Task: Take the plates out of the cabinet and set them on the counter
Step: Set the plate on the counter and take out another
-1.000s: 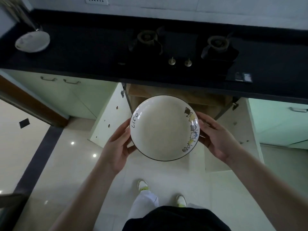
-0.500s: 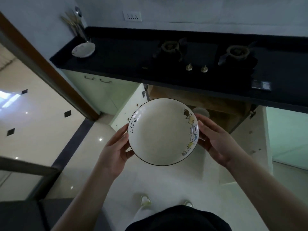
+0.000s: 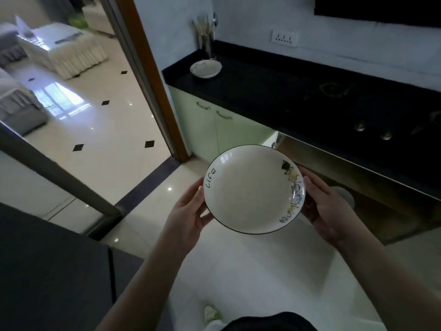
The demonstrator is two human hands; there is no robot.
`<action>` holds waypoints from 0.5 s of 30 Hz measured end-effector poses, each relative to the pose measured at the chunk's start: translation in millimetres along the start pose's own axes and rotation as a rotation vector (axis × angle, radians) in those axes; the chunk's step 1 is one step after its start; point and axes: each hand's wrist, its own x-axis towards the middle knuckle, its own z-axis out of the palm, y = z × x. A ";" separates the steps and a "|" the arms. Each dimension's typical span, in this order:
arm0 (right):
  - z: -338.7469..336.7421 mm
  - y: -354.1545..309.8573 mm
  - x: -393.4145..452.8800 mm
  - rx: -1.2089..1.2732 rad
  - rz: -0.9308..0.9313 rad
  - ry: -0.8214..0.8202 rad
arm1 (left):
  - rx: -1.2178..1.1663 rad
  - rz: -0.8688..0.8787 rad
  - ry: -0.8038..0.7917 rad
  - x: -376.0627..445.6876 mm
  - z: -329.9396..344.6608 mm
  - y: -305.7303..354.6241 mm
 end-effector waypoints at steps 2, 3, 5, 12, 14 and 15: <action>26.4 5.1 9.2 -0.009 -0.008 -0.018 | 0.008 0.012 -0.003 4.7 -20.5 17.7; 38.0 7.3 13.2 -0.008 -0.007 -0.028 | 0.011 0.014 -0.003 7.5 -29.9 26.1; 57.0 11.9 21.4 -0.008 -0.002 -0.038 | 0.008 0.011 0.008 14.3 -45.9 41.1; 100.6 19.4 54.1 0.028 -0.010 -0.033 | 0.045 0.016 0.012 54.5 -72.2 87.2; 105.0 15.4 71.0 0.057 -0.012 -0.025 | 0.067 0.024 -0.007 72.1 -71.9 98.5; 107.0 12.0 82.8 0.062 -0.018 -0.029 | 0.079 0.027 -0.018 83.8 -71.5 103.8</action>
